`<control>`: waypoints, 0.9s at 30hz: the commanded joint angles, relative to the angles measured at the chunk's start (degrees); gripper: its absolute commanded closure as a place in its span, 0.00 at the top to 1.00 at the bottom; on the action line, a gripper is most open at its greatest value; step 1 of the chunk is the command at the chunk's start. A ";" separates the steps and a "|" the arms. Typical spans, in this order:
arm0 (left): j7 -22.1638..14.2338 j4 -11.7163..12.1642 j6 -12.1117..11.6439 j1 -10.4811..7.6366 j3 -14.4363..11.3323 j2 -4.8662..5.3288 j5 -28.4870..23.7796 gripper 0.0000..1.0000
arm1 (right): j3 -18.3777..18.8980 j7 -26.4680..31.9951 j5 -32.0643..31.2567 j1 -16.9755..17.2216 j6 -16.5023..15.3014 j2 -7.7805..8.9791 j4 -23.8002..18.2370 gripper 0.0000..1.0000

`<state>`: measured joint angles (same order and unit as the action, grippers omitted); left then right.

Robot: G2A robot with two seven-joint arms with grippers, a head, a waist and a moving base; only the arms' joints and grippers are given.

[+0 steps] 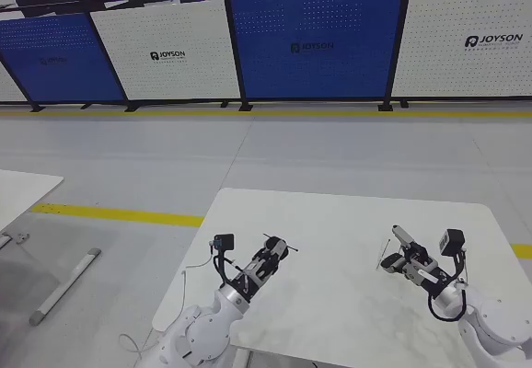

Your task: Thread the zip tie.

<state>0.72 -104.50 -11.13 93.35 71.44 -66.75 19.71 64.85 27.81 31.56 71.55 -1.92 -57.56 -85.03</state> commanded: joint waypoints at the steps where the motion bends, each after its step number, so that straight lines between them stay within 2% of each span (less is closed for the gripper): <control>1: 0.97 -0.28 -0.16 0.03 0.06 -0.09 -0.44 0.00 | 0.00 0.00 0.00 0.00 0.00 0.00 0.00 1.00; 5: -0.90 -0.42 -0.84 -0.08 0.29 -0.04 -1.72 0.00 | 0.00 0.00 0.00 0.00 0.00 0.00 0.00 1.00; 18: -0.90 -0.42 -0.84 -0.08 0.29 -0.04 -1.72 0.00 | 0.00 0.00 0.00 0.00 0.00 0.00 0.00 1.00; 20: -0.90 -0.42 -0.84 -0.08 0.29 -0.04 -1.72 0.00 | 0.44 -0.53 -2.39 -0.07 0.18 0.10 -0.74 1.00; 23: -0.90 -0.42 -0.84 -0.08 0.29 -0.04 -1.72 0.00 | 1.90 0.01 -8.40 -0.96 3.41 0.65 -2.20 1.00; 27: -0.90 -0.42 -0.84 -0.08 0.29 -0.04 -1.72 0.00 | 4.05 6.18 -18.44 -4.04 11.54 1.86 -4.16 1.00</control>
<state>-0.18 -104.91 -11.96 93.28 71.73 -66.79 17.99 68.59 32.06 16.55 68.53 6.96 -55.99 -88.76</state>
